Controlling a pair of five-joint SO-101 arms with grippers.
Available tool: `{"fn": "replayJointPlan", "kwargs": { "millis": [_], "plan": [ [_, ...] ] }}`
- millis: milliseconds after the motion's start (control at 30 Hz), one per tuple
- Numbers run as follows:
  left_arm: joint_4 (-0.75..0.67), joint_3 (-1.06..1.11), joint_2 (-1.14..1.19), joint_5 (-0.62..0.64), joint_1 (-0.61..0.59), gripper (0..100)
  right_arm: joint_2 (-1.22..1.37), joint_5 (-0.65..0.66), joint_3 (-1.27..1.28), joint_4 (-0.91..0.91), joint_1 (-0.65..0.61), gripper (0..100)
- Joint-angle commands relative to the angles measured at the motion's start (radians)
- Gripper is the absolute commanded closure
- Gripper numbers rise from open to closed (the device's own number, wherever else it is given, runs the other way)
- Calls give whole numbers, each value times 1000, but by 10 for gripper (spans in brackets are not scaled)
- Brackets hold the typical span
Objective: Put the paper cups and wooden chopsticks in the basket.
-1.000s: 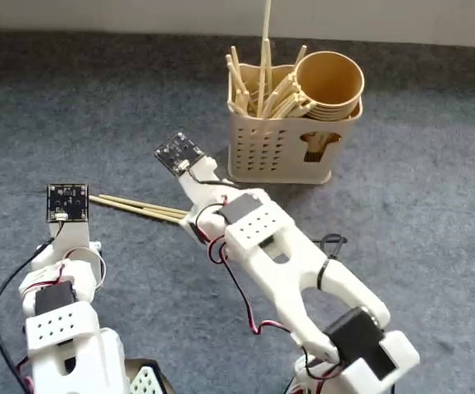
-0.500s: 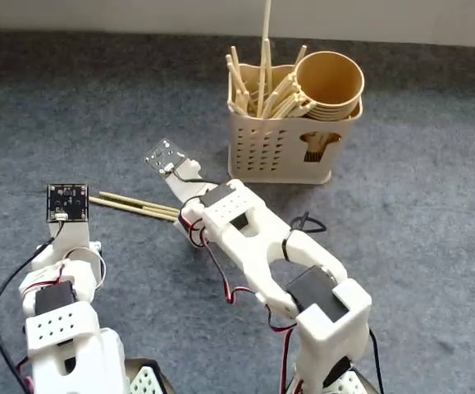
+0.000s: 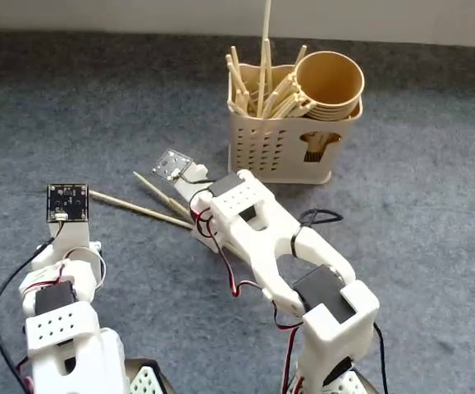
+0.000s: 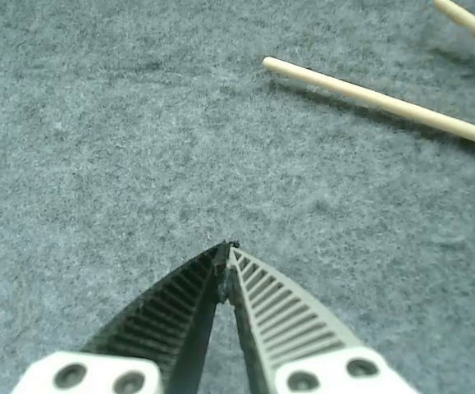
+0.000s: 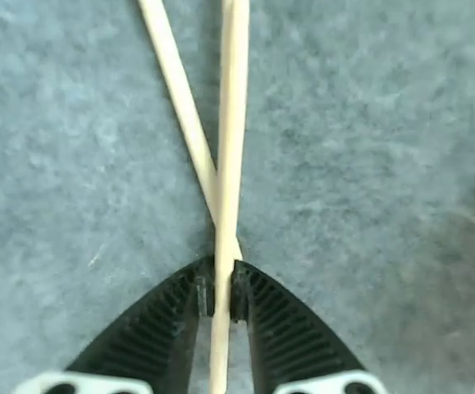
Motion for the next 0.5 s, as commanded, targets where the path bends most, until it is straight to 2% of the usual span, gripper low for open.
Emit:
{"fn": "replayJointPlan", "kwargs": {
  "millis": [0,467],
  "plan": [
    [-18,-2,-16,-5,-12,992,-131,11,-8,15,27,995],
    [-18,-2,-16,-5,-12,992,-398,6,122,15,45,995]
  ]
}}
